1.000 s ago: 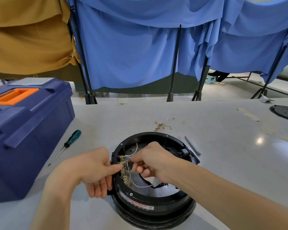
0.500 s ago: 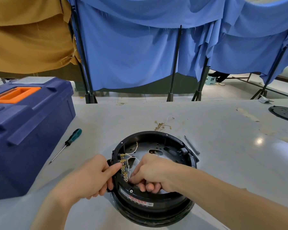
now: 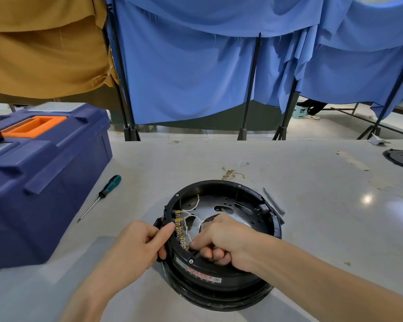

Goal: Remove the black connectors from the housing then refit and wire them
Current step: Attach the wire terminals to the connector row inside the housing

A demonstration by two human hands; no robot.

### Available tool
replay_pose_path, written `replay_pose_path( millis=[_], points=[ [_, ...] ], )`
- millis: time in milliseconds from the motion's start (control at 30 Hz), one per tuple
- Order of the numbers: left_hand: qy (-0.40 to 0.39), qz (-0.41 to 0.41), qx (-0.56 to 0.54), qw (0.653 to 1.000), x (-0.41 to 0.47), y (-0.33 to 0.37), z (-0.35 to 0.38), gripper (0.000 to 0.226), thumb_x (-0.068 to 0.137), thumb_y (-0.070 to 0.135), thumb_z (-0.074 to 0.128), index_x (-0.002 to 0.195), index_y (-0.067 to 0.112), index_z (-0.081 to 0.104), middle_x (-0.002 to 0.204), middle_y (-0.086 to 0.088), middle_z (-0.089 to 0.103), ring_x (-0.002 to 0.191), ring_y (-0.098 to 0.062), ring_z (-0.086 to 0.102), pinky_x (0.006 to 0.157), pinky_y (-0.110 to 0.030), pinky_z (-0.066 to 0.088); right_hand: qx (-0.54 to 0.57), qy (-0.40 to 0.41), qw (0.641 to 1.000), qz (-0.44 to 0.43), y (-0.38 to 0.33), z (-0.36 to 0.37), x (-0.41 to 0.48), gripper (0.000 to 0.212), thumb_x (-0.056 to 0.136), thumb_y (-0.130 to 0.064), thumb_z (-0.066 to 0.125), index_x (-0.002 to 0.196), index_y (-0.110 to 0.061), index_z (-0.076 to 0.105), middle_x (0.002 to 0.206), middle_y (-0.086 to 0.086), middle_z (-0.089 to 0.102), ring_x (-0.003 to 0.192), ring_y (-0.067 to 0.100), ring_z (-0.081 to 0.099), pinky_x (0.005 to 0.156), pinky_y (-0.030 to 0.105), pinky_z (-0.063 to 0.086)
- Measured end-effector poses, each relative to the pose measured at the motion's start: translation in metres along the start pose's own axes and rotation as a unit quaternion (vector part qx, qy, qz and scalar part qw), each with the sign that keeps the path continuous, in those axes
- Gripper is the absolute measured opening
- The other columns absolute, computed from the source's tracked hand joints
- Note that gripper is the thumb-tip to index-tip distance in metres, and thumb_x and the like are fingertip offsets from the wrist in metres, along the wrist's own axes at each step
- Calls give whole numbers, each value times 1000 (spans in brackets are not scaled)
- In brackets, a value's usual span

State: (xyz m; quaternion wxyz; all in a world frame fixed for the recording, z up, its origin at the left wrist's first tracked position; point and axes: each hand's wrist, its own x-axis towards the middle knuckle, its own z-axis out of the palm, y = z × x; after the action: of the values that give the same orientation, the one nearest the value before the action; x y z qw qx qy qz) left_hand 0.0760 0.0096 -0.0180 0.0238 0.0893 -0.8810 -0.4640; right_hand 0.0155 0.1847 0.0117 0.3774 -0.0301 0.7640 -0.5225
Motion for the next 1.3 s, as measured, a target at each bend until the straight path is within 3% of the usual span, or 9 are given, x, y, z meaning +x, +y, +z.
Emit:
replay_pose_path(
  millis=[333, 700, 933, 1300],
  points=[
    [12, 12, -3, 1000, -2, 4, 2, 59, 92, 45, 54, 44, 11, 57, 34, 0, 36, 33, -13, 30, 40, -20, 26, 59, -25, 997, 48, -1, 1, 2, 31, 95, 0, 52, 65, -4, 48, 34, -2, 43, 25, 3, 29, 28, 12, 22],
    [28, 13, -2, 1000, -6, 9, 4, 59, 95, 41, 51, 44, 11, 56, 32, 1, 40, 32, -12, 35, 42, -18, 31, -23, -7, 998, 53, -7, 0, 3, 29, 90, -1, 58, 62, -6, 51, 38, 2, 44, 24, 6, 29, 27, 13, 21],
    [4, -10, -3, 1000, -9, 10, 0, 58, 89, 51, 52, 52, 7, 60, 33, 0, 44, 32, -10, 37, 40, -15, 31, 12, -91, 991, 100, -14, -2, 6, 27, 98, -8, 50, 71, -9, 47, 41, 0, 43, 25, 3, 29, 25, 12, 21],
    [19, -30, -17, 999, -14, 17, 4, 54, 95, 39, 53, 58, 0, 60, 39, -6, 57, 30, -16, 42, 34, -21, 35, -13, 27, 996, 81, -14, 10, 5, 35, 91, -2, 59, 59, -5, 47, 35, 3, 41, 21, 6, 25, 28, 11, 21]
  ],
)
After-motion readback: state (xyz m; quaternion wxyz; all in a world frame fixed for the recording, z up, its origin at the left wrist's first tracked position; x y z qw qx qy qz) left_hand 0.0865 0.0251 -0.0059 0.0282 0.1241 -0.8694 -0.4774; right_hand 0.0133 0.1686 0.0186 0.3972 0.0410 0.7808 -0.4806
